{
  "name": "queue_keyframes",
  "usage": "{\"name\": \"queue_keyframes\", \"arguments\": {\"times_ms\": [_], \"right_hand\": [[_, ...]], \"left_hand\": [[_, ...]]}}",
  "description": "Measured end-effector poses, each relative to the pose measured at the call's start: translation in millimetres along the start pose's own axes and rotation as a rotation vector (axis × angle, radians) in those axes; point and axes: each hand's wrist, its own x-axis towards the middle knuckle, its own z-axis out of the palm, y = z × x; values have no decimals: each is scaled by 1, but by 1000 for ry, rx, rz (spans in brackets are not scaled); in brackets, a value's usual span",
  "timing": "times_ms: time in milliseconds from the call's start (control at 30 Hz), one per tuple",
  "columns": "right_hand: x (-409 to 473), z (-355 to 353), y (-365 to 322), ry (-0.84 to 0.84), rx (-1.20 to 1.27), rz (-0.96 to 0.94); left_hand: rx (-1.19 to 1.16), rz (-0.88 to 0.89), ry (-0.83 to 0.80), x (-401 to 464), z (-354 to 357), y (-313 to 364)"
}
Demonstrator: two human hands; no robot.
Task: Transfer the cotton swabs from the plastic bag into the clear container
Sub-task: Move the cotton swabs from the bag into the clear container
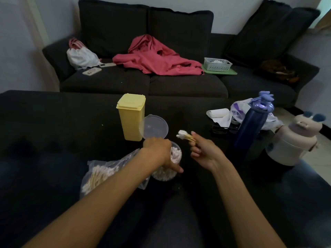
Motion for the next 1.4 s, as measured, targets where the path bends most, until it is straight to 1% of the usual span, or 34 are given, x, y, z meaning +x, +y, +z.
{"name": "queue_keyframes", "arguments": {"times_ms": [67, 133, 267, 333, 400, 500, 600, 700, 767, 833, 867, 967, 1033, 1133, 1200, 1300, 1400], "right_hand": [[1, -2, 1, -54, -95, 49], [3, -1, 2, -55, -177, 64], [11, 6, 5, 38, -291, -65], [13, 7, 6, 84, -322, -79], [15, 4, 10, 91, -243, -14], [14, -2, 11, 80, 49, 29], [12, -7, 6, 64, 198, 22], [8, -11, -1, 33, 247, 36], [4, -12, -4, 7, 254, 44], [1, -12, -7, -15, 251, 41], [-1, -12, -9, -24, 238, 32], [-5, -13, -18, -53, 122, -23], [-4, -11, -21, -107, -31, -39], [-5, -3, -20, -232, -347, -22], [-7, 2, -17, -265, -534, -7], [-10, 5, -12, -212, -731, -45], [-9, 8, -8, -116, -974, -212]], "left_hand": [[53, -4, 118, -5, 2, 2], [57, -2, 197, -10, 2, 1], [63, -25, 224, -14, 7, -4], [72, -13, 210, -10, 8, -3], [-25, -12, 115, -5, 8, -1], [-160, -51, -64, 6, 7, 2], [-263, -95, -141, 18, 8, 1], [-269, -99, -155, 23, 12, -2], [-239, -68, -130, 22, 15, -5], [-215, -5, -55, 18, 21, -6], [-216, 36, 7, 14, 24, -8], [-278, 157, 221, -2, 34, -12], [-299, 238, 297, -13, 40, -17], [-309, 318, 334, -24, 45, -23], [-303, 342, 350, -27, 48, -26], [-321, 339, 357, -29, 51, -27], [-359, 326, 344, -29, 53, -28]]}}
